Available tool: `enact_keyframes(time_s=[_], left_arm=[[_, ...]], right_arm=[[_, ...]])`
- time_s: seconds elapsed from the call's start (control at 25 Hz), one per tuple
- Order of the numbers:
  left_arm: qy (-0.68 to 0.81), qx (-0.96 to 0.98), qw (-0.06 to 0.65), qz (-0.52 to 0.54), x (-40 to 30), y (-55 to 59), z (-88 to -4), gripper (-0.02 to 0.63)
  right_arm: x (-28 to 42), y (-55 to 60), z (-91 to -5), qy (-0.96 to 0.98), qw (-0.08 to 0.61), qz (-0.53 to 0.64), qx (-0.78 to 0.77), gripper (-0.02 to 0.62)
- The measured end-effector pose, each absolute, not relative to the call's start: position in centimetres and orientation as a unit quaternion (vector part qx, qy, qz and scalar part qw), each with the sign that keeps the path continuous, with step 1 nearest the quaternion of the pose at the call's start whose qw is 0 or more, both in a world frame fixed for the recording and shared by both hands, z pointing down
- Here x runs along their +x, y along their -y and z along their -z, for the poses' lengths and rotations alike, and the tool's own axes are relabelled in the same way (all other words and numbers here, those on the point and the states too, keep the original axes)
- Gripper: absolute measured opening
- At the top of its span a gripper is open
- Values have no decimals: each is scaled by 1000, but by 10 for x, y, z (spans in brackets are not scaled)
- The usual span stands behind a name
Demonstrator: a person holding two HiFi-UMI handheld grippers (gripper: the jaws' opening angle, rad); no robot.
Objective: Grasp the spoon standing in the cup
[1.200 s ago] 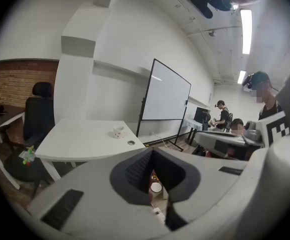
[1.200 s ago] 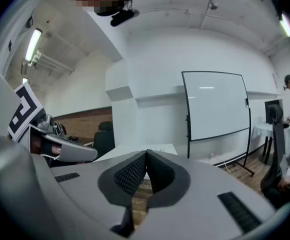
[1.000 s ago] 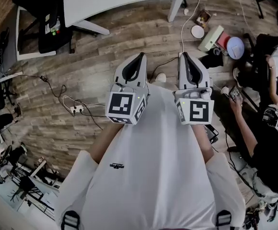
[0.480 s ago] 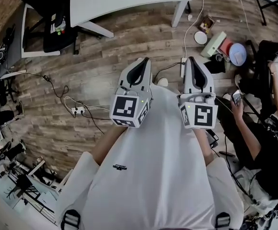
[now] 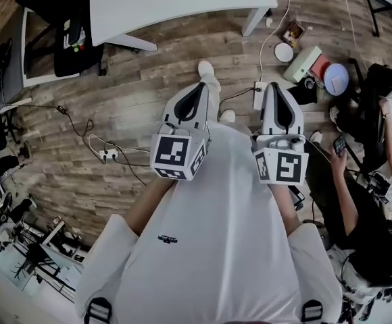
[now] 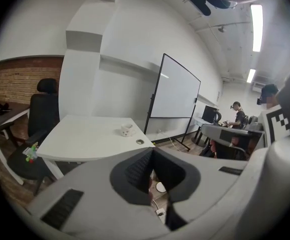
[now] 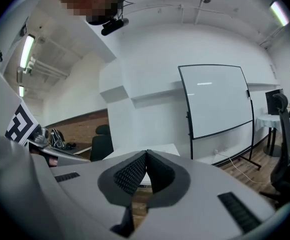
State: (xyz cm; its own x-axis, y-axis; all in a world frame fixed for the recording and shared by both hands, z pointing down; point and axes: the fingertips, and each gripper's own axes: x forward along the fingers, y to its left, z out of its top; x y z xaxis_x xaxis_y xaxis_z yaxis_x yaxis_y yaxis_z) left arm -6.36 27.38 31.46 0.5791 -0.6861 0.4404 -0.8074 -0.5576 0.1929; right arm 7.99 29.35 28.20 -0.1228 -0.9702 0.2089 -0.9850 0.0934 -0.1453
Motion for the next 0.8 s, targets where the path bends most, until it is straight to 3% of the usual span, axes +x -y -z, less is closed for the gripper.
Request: enact_keyframes(time_s=[0.48,0.8], left_arm=[[396,884,217,-123,-66,-89,-302,9],[416,877,213,-112,-88,-11,-298,9]], right_arm=[[66,-105,-266,729,59,-113,673,5],[55,-40,-267,734,63,-120,666,5]])
